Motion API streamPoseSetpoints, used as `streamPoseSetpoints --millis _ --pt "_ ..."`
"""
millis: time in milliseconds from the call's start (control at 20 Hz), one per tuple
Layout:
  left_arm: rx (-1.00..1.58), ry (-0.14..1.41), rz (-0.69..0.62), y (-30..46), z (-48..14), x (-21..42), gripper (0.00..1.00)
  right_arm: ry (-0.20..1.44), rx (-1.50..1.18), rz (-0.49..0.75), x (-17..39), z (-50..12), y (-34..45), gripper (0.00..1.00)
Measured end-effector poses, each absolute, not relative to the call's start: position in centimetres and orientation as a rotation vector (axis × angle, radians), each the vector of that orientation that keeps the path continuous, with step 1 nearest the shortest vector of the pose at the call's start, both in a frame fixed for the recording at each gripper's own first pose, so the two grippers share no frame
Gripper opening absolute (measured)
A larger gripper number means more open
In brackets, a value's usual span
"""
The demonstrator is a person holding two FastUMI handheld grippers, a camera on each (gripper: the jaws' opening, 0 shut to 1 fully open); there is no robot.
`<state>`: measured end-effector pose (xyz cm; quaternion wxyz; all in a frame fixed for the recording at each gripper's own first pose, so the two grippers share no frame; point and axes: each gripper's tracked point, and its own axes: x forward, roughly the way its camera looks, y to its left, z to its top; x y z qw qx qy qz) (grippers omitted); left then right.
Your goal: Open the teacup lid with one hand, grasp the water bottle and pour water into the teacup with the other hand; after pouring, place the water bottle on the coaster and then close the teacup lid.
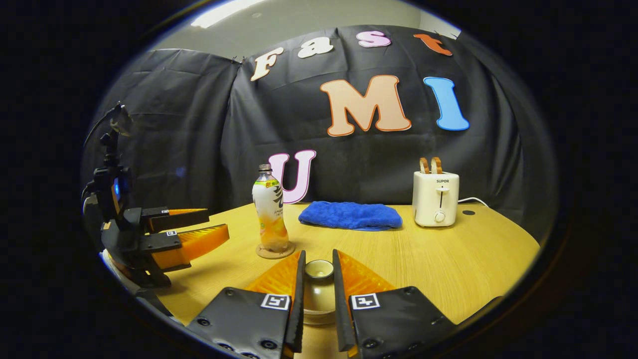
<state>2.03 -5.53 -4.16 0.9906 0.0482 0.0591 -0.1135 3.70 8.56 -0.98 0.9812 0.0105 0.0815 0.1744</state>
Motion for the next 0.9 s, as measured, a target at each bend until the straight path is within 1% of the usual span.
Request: streamPoseSetpoints --millis 50,150,200,250,450,550,600,750,800,850,900 --pt "0.095 0.119 -0.226 -5.4 -4.3 2.0 0.94 0.17 0.017 0.354 3.7 -1.2 8.9 0.3" --pt "0.087 0.118 -0.225 -5.3 -4.4 1.7 0.94 0.182 0.007 0.354 4.1 -1.8 9.2 0.3" --pt "0.085 0.114 -0.226 -5.4 -4.3 1.7 0.94 0.185 0.004 0.353 4.1 -1.9 9.4 0.33" --pt "0.083 0.111 -0.227 -5.3 -4.3 1.6 0.94 0.189 0.001 0.35 4.2 -2.1 9.5 0.3" --pt "0.07 0.109 -0.234 -5.5 -4.6 1.6 0.93 0.204 -0.01 0.343 4.6 -2.8 9.7 0.3" --pt "0.06 0.116 -0.233 -5.3 -4.8 1.5 0.94 0.207 -0.011 0.336 4.6 -3.1 9.6 0.32" --pt "0.056 0.117 -0.233 -5.3 -4.9 1.5 0.94 0.209 -0.005 0.335 4.7 -3.1 9.6 0.28" --pt "0.043 0.124 -0.234 -5.5 -5.3 1.6 0.94 0.216 0.005 0.331 4.7 -3.3 9.4 0.33" --pt "0.04 0.127 -0.235 -5.6 -5.3 1.6 0.94 0.22 0.005 0.329 4.8 -3.5 9.3 0.29" --pt "0.036 0.129 -0.234 -5.6 -5.4 1.6 0.94 0.218 0.005 0.327 4.6 -3.4 9.3 0.32" --pt "0.03 0.129 -0.236 -5.7 -5.5 1.5 0.94 0.217 0.004 0.326 4.6 -3.2 9.3 0.32"
